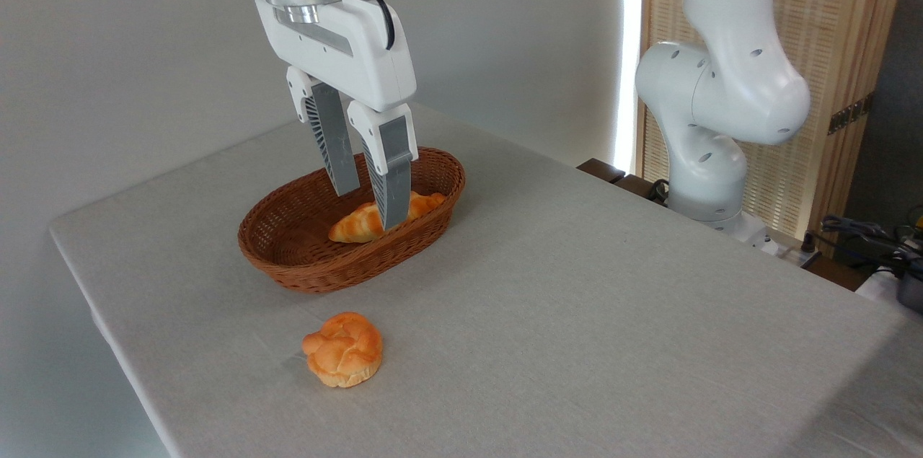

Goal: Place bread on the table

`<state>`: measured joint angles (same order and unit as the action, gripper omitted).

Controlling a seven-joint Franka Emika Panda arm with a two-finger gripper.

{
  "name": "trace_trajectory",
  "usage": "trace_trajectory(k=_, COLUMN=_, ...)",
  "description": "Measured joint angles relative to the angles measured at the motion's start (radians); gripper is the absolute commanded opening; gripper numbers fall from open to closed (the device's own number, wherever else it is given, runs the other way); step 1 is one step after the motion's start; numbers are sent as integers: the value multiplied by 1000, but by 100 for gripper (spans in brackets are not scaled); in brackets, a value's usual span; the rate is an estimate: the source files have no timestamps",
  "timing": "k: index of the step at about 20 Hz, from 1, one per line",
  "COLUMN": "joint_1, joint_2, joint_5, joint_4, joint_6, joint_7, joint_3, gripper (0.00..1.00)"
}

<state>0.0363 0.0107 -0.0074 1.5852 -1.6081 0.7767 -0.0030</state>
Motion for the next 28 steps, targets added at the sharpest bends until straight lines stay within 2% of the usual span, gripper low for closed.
trace_trajectory(k=20, joint_1=2, joint_2=-3, joint_5=-1, joint_4=0, joint_6=0, joint_7=0, joint_3=1, gripper=100)
trace_trajectory(k=22, joint_1=5, joint_2=-9, joint_5=-16, joint_4=0, joint_6=0, joint_7=0, joint_3=-3, gripper=100)
trace_trajectory(k=25, joint_1=31, joint_2=-25, joint_5=-44, joint_4=6, joint_6=0, joint_7=0, joint_3=-5, gripper=100)
trace_trajectory(k=28, joint_1=83, joint_2=-54, joint_5=-48, joint_4=47, joint_6=-19, joint_7=0, joint_3=-7, gripper=100)
